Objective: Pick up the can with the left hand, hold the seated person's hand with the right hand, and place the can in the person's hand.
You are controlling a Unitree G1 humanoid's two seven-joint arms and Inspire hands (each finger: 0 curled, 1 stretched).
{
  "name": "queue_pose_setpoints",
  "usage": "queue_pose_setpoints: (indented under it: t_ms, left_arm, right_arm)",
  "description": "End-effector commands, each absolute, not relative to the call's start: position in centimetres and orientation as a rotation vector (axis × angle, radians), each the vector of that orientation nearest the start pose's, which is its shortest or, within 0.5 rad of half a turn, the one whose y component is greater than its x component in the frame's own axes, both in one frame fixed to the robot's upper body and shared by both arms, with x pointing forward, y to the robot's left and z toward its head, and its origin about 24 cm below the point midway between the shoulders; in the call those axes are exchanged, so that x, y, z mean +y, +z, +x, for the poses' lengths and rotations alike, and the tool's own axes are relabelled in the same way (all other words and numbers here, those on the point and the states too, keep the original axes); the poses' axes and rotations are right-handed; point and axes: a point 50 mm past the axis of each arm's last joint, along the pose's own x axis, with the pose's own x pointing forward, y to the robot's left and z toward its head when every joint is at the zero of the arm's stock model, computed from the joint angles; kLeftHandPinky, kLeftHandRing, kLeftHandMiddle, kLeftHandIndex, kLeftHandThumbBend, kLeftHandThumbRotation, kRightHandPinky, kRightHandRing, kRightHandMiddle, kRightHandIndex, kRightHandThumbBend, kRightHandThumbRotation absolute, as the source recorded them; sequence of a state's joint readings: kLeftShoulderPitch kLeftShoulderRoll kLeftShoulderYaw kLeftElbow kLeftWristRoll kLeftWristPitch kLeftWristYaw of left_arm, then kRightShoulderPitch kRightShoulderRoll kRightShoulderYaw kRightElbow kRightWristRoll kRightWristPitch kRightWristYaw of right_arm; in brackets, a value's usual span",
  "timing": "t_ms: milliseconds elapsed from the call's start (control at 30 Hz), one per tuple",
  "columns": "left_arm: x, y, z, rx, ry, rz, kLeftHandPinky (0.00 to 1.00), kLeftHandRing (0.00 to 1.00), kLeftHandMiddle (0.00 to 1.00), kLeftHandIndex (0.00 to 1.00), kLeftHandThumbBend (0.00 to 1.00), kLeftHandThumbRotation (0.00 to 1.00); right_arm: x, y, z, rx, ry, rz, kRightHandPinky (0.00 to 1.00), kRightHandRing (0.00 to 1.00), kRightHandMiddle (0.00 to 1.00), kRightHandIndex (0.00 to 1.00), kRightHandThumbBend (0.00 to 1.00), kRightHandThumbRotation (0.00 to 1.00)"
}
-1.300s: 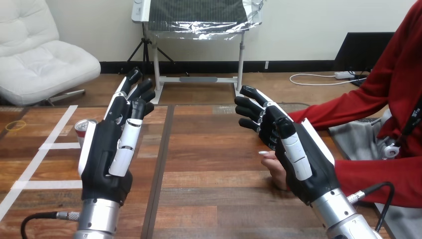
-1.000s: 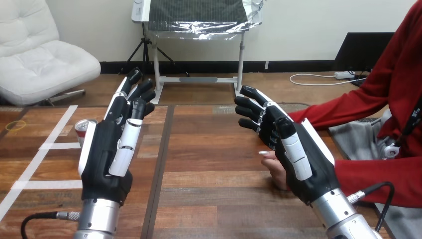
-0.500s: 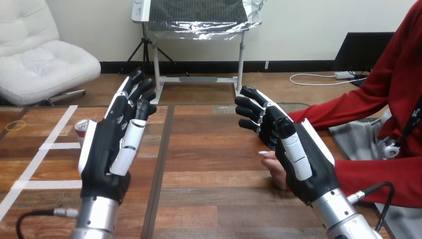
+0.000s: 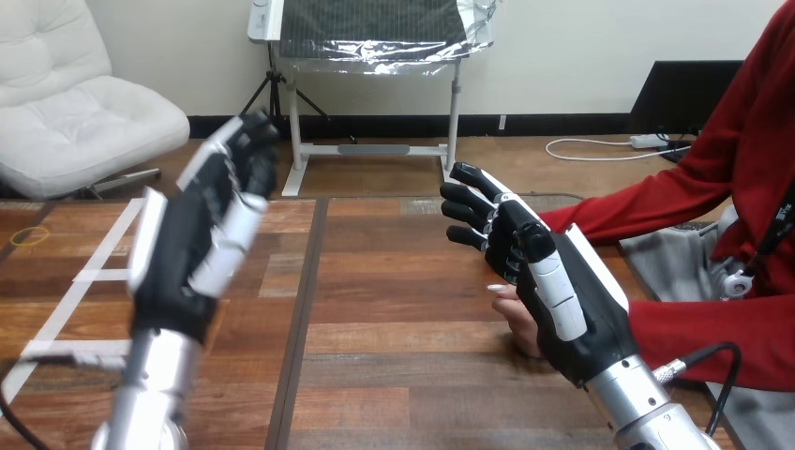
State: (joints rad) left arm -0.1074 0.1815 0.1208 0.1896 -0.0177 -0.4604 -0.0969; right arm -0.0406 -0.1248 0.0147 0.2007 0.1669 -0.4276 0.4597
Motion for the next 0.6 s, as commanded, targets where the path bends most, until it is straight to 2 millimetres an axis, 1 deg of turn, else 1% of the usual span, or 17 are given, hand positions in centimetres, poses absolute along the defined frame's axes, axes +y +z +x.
queue_pose_setpoints:
  t_ms: [0, 133, 400, 567]
  left_arm:
    - [21.0, 11.1, 29.2, -0.499, 0.015, 0.265, 0.83, 0.85, 0.85, 0.85, 0.50, 0.74]
    - [21.5, 11.7, 30.3, -0.498, 0.031, 0.319, 0.85, 0.85, 0.85, 0.85, 0.49, 0.75]
    - [22.2, 12.1, 32.0, -0.462, 0.049, 0.368, 0.87, 0.87, 0.86, 0.85, 0.48, 0.75]
    - [22.7, 12.5, 32.8, -0.448, 0.049, 0.422, 0.85, 0.86, 0.86, 0.86, 0.46, 0.76]
  right_arm:
    - [-15.1, 6.6, 26.2, -0.347, 0.445, -0.020, 0.88, 0.91, 0.91, 0.93, 0.77, 1.00]
    - [-15.2, 6.6, 26.2, -0.353, 0.448, -0.026, 0.88, 0.91, 0.90, 0.93, 0.77, 1.00]
    - [-15.2, 6.8, 26.2, -0.360, 0.451, -0.028, 0.88, 0.91, 0.91, 0.94, 0.74, 1.00]
    - [-15.2, 6.8, 26.2, -0.355, 0.446, -0.031, 0.88, 0.91, 0.91, 0.94, 0.75, 1.00]
